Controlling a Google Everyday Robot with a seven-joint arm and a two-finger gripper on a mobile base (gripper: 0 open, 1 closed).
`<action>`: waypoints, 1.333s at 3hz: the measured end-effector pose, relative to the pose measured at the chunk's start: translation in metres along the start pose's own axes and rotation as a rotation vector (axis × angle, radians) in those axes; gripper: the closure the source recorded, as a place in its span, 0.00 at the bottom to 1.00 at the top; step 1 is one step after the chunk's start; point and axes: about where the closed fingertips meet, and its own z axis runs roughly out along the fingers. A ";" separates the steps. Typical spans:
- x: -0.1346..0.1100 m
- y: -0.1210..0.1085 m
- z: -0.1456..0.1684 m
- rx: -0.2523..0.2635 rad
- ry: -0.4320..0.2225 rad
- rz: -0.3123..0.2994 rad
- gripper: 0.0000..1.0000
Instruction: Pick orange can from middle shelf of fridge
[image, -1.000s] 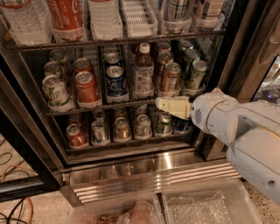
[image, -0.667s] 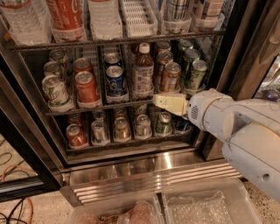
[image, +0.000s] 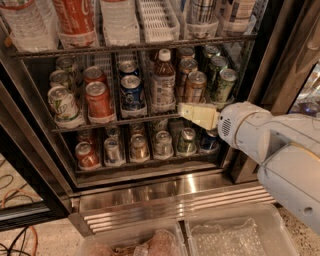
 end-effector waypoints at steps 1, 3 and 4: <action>0.000 -0.001 0.001 0.010 -0.012 0.009 0.00; 0.022 0.018 0.021 -0.012 -0.006 0.155 0.00; 0.022 0.018 0.021 -0.012 -0.006 0.155 0.00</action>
Offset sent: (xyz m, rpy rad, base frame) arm 0.0330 0.1253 -0.1399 0.0603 -0.0705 -0.0624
